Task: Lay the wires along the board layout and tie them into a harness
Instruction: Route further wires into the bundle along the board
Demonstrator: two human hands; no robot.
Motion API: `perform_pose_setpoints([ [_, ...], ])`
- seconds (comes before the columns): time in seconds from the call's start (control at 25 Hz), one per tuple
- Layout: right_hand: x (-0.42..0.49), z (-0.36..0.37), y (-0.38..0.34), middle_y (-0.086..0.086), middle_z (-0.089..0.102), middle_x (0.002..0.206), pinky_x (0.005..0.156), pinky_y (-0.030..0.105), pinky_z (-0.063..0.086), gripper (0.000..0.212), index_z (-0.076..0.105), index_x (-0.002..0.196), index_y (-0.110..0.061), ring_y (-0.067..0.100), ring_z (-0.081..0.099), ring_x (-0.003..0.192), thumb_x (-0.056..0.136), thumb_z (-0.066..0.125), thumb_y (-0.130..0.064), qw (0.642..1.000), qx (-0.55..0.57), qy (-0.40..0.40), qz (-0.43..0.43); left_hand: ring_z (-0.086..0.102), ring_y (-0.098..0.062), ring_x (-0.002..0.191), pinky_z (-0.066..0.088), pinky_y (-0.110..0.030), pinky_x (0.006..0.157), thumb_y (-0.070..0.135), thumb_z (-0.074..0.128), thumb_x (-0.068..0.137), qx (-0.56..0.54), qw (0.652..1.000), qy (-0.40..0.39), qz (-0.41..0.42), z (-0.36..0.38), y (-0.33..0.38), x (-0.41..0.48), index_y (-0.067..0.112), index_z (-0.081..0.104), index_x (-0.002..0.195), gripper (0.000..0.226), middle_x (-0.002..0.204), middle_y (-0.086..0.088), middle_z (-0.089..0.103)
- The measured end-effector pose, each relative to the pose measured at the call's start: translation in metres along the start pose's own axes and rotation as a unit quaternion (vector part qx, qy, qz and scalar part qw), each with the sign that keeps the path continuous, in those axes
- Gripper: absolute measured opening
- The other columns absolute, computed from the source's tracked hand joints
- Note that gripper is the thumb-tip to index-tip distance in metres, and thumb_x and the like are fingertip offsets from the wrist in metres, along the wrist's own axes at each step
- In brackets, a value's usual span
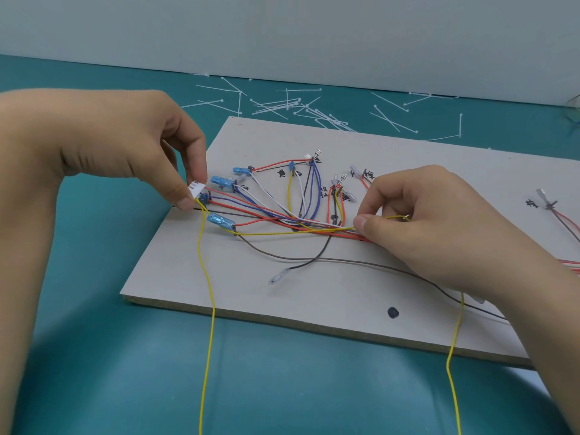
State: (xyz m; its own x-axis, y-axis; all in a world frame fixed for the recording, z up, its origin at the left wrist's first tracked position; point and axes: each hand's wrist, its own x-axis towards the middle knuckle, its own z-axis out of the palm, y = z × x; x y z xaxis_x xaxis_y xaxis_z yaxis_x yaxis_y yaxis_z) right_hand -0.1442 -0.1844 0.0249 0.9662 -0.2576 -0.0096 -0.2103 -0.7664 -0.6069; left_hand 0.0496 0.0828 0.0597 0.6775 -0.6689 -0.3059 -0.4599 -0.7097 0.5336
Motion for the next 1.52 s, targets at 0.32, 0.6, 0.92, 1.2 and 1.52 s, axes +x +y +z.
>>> perform_pose_setpoints([
  [0.32,-0.001,-0.001,0.0,0.0,0.059,0.053,0.053,0.029,0.039,0.019,0.068,0.073,-0.025,0.007,0.043,0.043,0.091,0.07,-0.03,1.0,-0.002,-0.002,-0.002,0.055,-0.005,0.047,0.037,-0.028,0.061,0.058,0.096,0.029,0.017,0.999,0.006,-0.028,0.004,0.001,0.004,0.037,0.078,0.075,0.053,0.063,0.005,0.073],
  [0.6,-0.001,0.0,0.0,-0.001,0.06,0.054,0.054,0.03,0.041,0.018,0.068,0.073,-0.026,0.007,0.043,0.044,0.091,0.069,-0.03,1.0,-0.006,-0.002,-0.004,0.049,-0.002,0.041,0.033,-0.026,0.058,0.037,0.098,0.037,0.012,0.999,0.013,-0.028,0.01,0.002,0.009,0.031,0.077,0.065,0.035,0.054,0.01,0.067],
  [0.92,-0.001,0.0,-0.002,0.0,0.06,0.053,0.05,0.027,0.039,0.019,0.068,0.072,-0.024,0.007,0.042,0.042,0.09,0.071,-0.028,1.0,-0.006,0.004,-0.003,0.056,-0.008,0.047,0.039,-0.029,0.062,0.064,0.09,0.028,-0.001,1.0,-0.017,-0.024,0.006,-0.005,0.01,0.029,0.078,0.07,0.056,0.061,0.001,0.071],
  [1.2,-0.002,-0.003,-0.002,-0.001,0.06,0.051,0.045,0.014,0.038,0.018,0.07,0.068,-0.023,0.005,0.044,0.039,0.085,0.076,-0.022,1.0,0.015,0.013,0.0,0.055,-0.004,0.05,0.042,-0.021,0.054,0.083,0.085,0.029,0.0,0.999,-0.033,-0.02,0.001,-0.007,0.006,0.039,0.079,0.075,0.064,0.073,0.005,0.076],
  [1.52,-0.002,-0.005,0.003,0.002,0.056,0.048,0.044,0.015,0.039,0.02,0.068,0.073,-0.022,0.016,0.049,0.043,0.083,0.07,-0.005,0.998,0.043,0.025,-0.031,0.045,-0.006,0.048,0.033,-0.016,0.043,0.086,0.083,0.037,-0.038,0.997,0.0,0.06,-0.003,-0.001,0.003,0.04,0.082,0.085,0.067,0.065,0.006,0.068],
])
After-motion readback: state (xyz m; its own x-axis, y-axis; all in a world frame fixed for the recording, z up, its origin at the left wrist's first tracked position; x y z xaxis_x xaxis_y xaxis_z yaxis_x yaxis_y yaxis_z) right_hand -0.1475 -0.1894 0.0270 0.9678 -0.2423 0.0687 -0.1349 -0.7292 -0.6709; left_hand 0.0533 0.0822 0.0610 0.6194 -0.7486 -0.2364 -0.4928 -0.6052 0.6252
